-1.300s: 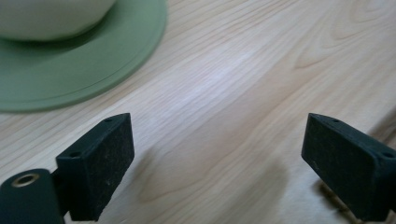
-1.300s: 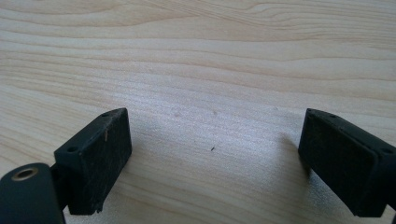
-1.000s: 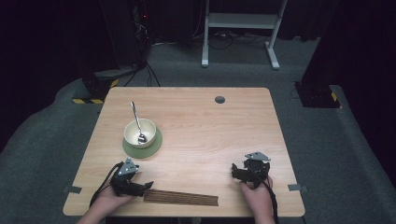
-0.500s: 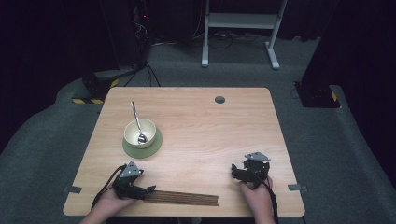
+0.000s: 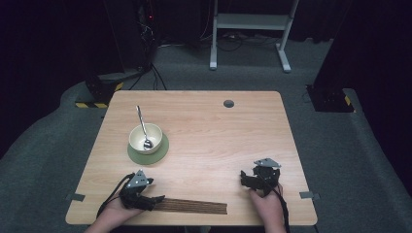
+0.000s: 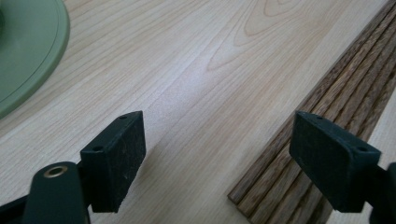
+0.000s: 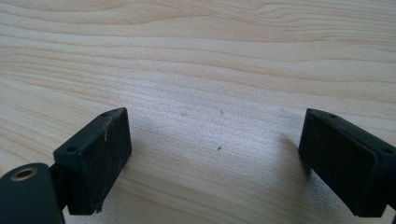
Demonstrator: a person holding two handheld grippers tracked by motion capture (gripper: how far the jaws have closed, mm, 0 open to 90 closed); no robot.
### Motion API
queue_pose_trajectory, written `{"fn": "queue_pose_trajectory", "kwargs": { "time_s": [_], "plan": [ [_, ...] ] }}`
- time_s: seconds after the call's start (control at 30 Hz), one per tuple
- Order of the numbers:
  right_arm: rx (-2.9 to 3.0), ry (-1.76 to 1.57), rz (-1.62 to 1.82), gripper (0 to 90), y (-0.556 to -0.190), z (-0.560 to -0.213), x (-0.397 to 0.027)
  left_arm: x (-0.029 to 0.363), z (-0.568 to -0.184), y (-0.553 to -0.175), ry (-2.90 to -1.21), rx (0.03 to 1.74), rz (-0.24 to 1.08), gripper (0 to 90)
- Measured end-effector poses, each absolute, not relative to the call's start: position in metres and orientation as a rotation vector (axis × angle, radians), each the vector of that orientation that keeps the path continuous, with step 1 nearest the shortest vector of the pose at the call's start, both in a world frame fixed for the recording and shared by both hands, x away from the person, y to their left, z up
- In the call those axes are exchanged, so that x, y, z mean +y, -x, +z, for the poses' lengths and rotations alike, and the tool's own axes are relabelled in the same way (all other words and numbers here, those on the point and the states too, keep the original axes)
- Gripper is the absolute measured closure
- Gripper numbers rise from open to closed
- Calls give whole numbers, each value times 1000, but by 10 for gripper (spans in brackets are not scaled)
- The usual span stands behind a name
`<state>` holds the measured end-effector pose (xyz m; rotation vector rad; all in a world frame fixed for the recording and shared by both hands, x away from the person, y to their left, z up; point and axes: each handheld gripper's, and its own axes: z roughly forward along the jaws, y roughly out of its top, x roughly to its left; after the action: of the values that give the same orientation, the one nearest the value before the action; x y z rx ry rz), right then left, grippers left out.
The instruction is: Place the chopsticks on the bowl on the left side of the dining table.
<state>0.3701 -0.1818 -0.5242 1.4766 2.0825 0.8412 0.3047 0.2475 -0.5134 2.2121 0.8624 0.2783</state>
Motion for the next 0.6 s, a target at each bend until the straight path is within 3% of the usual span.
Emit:
{"fn": "queue_pose_trajectory", "kwargs": {
  "time_s": [0.37,0.6],
  "plan": [
    [2090,-1469,845,90,-370,-524,-182,244,-516,-305,-2223,832,258,337],
    [2092,-1469,846,89,-369,-524,-181,245,-516,-308,-2217,859,286,364]
  ]
}}
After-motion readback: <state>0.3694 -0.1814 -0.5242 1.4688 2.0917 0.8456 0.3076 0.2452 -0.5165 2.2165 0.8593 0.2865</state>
